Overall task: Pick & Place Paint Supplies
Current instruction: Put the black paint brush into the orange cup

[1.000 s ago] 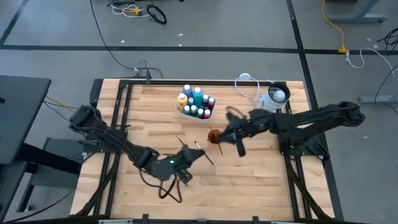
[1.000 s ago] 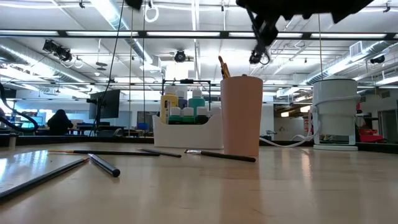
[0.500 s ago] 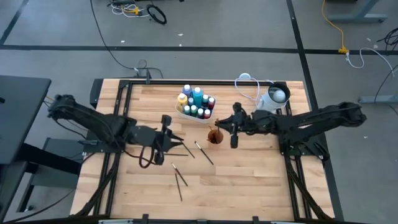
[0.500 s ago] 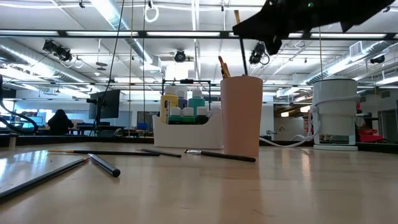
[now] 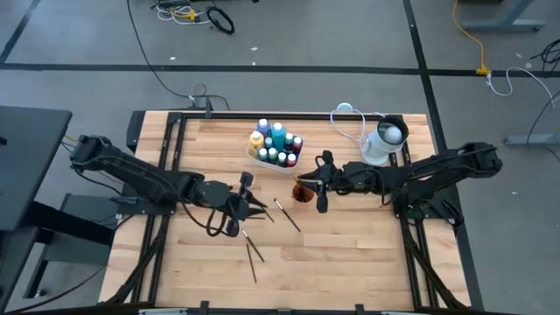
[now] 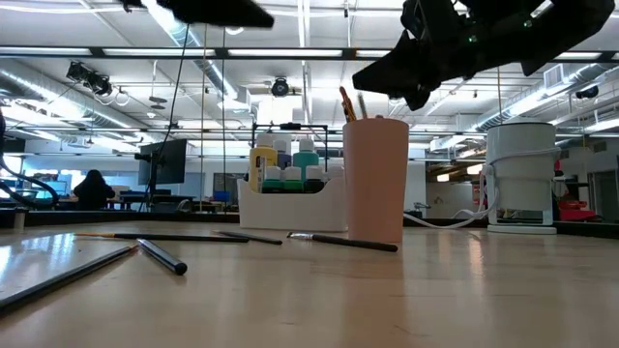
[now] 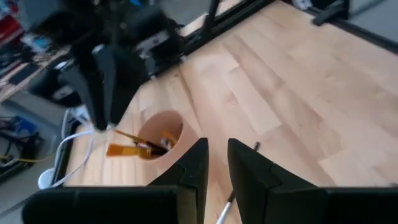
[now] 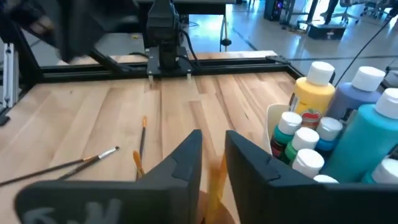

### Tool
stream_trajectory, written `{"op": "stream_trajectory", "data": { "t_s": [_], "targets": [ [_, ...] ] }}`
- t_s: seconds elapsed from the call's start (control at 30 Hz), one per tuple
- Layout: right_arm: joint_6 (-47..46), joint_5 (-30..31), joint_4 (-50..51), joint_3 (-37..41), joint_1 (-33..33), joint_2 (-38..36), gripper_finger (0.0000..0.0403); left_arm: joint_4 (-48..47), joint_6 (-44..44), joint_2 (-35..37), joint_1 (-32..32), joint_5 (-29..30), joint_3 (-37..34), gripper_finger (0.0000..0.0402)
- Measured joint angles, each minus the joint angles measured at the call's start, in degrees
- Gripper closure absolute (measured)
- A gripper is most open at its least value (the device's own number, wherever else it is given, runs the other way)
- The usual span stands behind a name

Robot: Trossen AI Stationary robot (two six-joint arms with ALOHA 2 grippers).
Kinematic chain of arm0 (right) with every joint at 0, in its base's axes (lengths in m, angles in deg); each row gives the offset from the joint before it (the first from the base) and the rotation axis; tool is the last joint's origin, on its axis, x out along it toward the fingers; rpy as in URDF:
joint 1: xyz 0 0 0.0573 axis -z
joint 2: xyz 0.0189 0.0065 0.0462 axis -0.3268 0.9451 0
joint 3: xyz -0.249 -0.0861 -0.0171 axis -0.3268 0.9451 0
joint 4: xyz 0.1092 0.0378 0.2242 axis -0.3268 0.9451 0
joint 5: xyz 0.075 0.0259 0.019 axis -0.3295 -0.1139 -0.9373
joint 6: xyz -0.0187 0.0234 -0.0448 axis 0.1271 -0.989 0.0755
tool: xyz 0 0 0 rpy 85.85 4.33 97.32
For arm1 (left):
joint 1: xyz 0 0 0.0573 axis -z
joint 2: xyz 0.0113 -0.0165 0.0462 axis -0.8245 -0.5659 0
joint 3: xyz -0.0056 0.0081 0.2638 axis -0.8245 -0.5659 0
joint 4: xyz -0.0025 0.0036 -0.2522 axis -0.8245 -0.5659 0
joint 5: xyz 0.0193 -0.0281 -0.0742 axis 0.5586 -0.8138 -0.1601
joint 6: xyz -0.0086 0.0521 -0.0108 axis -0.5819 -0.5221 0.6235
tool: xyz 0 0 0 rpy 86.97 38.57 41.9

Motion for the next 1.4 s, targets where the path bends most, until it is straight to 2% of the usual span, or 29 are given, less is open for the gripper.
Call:
{"op": "stream_trajectory", "data": {
  "t_s": [0.17,0.3,0.5,0.63,0.7,0.8,0.9,1.0,1.17,1.4],
  "targets": [
    [2.6,0.1,-0.8,0.0,-0.7,-1.7,0.0303,12.7,3.2,0.6,-2.1,0.1,-9.6,0.0331],
    [3.4,-0.1,-3.2,0.0,-2.2,-4.2,0.0287,18.3,5.0,0.8,-2.9,-0.1,-15.3,0.0331],
    [3.4,-8.6,-9.4,0.0,-6.3,-5.8,0.0263,26.3,8.1,0.8,-3.3,-0.1,-22.1,0.0331],
    [3.3,-9.9,-10.0,0.0,-10.1,-4.5,0.0246,30.4,12.2,0.8,-3.3,-0.1,-26.4,0.0331],
    [2.6,-8.4,-9.2,-0.2,-11.9,-3.3,0.024,33.0,13.9,0.8,-3.3,0.2,-28.4,0.0331],
    [0.6,-6.1,-2.4,-2.1,-14.0,-1.2,0.0237,38.3,16.1,0.8,-3.3,0.9,-31.3,0.0331],
    [-4.8,-4.9,6.1,-4.6,-15.4,1.9,0.0237,42.6,18.2,0.8,-3.3,2.8,-33.1,0.0331],
    [-9.0,-4.7,10.3,-6.1,-16.5,5.2,0.0237,43.5,19.7,0.8,-3.3,4.8,-33.9,0.0331],
    [-15.0,4.1,13.1,-6.1,-18.6,11.8,0.0241,43.2,19.9,0.8,-3.3,6.3,-34.2,0.0331],
    [-18.9,4.9,12.3,-6.1,-20.6,18.6,0.0261,42.8,19.9,0.8,-3.3,6.1,-34.2,0.0331]
  ]
}}
